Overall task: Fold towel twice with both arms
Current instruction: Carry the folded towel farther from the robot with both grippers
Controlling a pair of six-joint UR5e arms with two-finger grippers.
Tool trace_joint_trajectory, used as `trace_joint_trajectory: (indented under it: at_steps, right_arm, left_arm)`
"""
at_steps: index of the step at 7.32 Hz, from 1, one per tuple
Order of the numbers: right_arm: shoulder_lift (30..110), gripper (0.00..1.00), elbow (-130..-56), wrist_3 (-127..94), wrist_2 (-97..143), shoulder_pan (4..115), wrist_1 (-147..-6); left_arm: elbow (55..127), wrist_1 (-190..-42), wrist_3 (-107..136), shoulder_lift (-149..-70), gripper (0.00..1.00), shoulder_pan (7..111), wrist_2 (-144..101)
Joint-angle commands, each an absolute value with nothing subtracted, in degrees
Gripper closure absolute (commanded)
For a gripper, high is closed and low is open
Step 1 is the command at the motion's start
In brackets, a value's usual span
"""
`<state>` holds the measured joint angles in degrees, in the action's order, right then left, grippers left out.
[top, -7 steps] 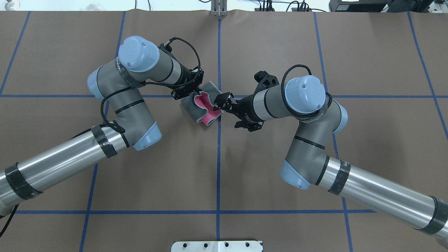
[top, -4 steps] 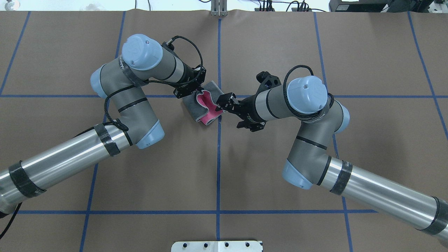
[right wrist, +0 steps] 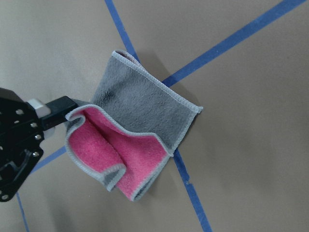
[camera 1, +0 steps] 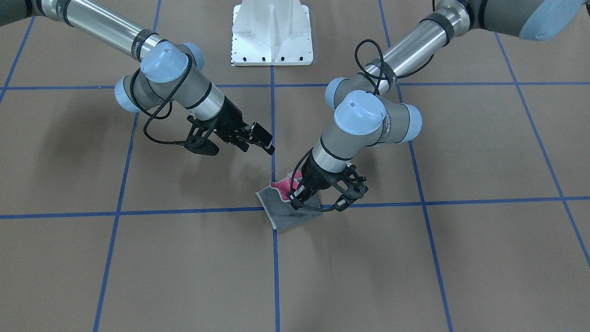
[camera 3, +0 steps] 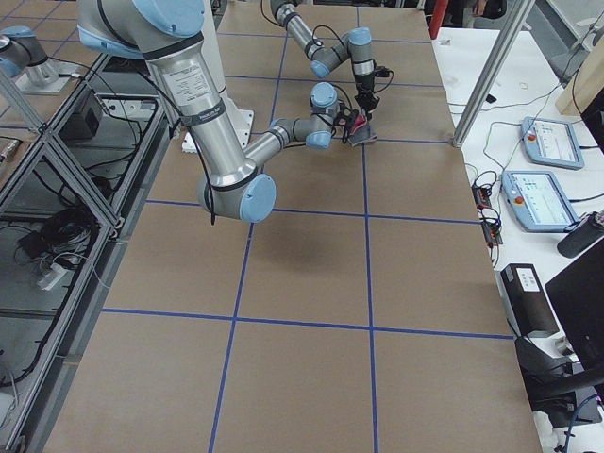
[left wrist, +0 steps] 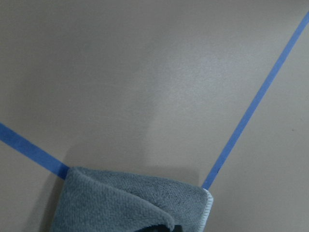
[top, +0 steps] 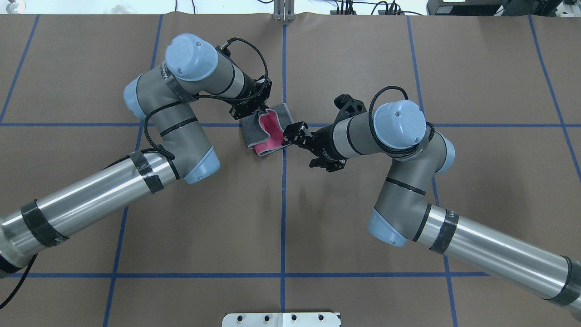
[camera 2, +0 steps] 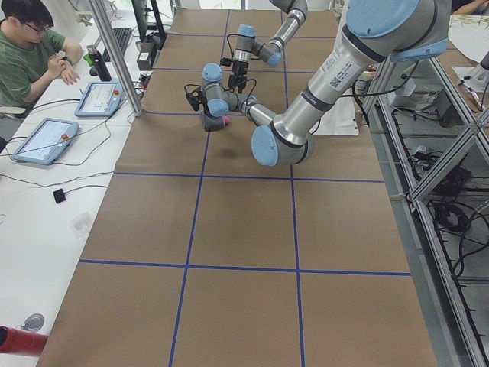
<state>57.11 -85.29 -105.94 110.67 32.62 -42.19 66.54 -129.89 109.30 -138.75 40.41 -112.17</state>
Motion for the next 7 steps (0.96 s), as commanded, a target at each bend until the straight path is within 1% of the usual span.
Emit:
trace_joint_trajectory:
  at_steps: [1, 4, 7]
  right_arm:
    - [57.1, 0.0, -85.3, -105.9, 110.7, 32.6, -42.3]
    - [57.2, 0.0, -85.3, -105.8, 110.7, 32.7, -42.2]
    - [57.2, 0.0, -85.3, -105.1, 110.7, 33.0, -42.2]
  left_arm:
    - [66.4, -129.9, 109.4, -139.2, 1.0, 40.6, -112.1]
    - [65.8, -129.8, 109.4, -140.5, 1.0, 40.3, -112.1]
    - [62.1, -129.9, 109.4, -143.7, 1.0, 40.3, -112.1]
